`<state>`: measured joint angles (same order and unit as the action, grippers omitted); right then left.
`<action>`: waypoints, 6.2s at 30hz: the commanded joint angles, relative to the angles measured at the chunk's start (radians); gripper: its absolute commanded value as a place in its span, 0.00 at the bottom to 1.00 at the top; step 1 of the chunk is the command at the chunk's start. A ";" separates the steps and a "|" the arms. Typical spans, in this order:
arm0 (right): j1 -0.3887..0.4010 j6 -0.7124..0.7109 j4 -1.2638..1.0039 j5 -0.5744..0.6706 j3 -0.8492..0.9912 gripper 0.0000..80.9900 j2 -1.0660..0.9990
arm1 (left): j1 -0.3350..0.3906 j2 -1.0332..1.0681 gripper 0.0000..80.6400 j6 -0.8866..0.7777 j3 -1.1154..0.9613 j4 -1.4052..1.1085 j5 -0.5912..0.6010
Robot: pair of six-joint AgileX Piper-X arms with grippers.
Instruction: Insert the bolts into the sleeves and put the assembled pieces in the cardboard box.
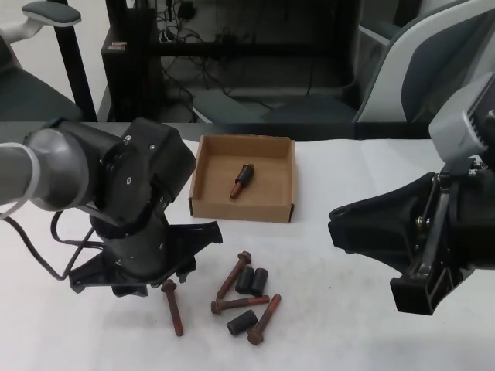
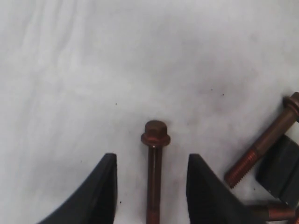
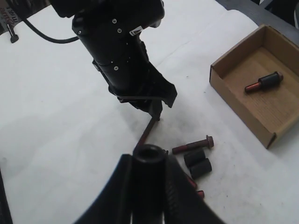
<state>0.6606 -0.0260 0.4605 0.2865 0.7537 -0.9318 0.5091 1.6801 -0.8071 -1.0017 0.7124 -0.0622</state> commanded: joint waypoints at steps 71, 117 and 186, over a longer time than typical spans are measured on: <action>0.051 0.255 -0.169 -0.042 -0.084 0.01 0.004 | -0.044 -0.576 0.02 0.312 0.413 -0.857 0.417; 0.161 0.274 -0.547 0.034 0.041 0.01 -0.361 | -0.278 -0.576 0.02 0.285 0.235 -0.638 0.758; 0.184 0.409 -0.564 -0.064 0.043 0.01 -0.361 | -0.076 -0.646 0.02 0.363 0.145 -0.395 0.473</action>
<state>0.8418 0.3787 -0.0821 0.2304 0.7846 -1.2952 0.4295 1.0481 -0.4475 -0.8439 0.3278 0.4150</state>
